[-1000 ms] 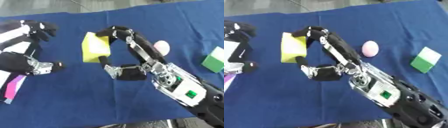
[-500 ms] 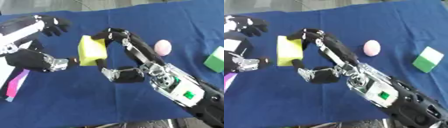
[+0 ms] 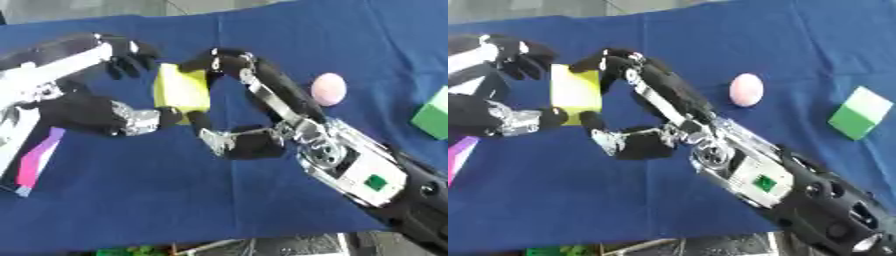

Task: Pick up the objects with one hand, pass them to the other hand, and then place them into the box on the other side of the table.

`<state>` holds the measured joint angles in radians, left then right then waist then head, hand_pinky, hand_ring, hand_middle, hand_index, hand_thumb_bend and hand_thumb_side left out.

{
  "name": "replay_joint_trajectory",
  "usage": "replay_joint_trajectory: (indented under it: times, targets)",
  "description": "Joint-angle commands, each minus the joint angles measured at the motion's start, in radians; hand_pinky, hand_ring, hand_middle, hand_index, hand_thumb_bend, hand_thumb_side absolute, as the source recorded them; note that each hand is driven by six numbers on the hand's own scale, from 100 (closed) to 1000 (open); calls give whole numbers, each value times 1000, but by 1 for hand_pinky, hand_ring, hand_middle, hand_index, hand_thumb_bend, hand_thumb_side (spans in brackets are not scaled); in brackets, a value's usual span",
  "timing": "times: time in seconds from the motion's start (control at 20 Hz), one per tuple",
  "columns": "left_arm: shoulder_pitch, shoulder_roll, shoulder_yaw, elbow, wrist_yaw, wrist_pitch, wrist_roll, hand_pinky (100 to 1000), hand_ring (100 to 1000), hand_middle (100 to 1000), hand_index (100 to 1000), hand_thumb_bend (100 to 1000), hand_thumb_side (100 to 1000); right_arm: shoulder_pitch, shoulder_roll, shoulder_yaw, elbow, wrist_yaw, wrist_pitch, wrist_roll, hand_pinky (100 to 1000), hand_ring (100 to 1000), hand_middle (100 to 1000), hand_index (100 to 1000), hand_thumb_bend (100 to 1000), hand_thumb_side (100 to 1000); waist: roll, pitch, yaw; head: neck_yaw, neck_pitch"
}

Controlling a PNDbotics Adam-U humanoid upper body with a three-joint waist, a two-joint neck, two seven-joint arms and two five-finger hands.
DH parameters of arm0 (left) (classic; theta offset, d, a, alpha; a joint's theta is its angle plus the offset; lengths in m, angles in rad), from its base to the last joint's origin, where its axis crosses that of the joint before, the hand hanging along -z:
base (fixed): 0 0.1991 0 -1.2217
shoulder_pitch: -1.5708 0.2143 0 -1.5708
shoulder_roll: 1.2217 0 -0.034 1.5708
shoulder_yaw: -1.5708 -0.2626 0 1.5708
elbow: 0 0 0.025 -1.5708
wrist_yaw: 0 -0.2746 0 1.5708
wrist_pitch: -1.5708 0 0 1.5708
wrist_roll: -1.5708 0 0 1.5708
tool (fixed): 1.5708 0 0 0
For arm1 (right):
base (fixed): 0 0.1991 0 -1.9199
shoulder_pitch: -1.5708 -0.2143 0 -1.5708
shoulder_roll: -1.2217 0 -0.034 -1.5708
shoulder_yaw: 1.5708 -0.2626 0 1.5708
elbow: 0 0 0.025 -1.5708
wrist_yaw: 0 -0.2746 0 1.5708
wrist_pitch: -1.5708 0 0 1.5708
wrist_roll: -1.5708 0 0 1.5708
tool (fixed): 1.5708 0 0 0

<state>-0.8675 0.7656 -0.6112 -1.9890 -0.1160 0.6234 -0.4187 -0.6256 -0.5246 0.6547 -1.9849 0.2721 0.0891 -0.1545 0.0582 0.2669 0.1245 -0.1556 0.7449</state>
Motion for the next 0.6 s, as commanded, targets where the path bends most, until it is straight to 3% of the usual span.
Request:
replay_joint_trajectory:
  times: [0.05, 0.35, 0.55, 0.6]
  targets:
    - [-9, 13, 12, -11, 17, 23, -18, 831, 798, 796, 927, 526, 657, -15, -7, -8, -15, 8, 1, -3, 838, 617, 451, 697, 100, 100, -2, -15, 3, 2, -1]
    - [-12, 5, 8, -11, 36, 41, -35, 825, 792, 786, 920, 487, 634, 15, -29, -7, -15, -5, -43, -14, 839, 615, 451, 698, 100, 100, -2, -14, 5, 3, -3]
    - [-16, 2, 5, -11, 55, 43, -31, 816, 785, 772, 895, 404, 588, 17, -33, -8, -15, -17, -58, -11, 840, 615, 452, 699, 100, 100, 0, -13, 5, 3, -5]
    - [-18, -1, 4, -11, 59, 45, -27, 808, 779, 761, 888, 341, 552, 17, -34, -7, -15, -19, -61, -9, 840, 615, 452, 700, 100, 100, 0, -12, 5, 3, -6]
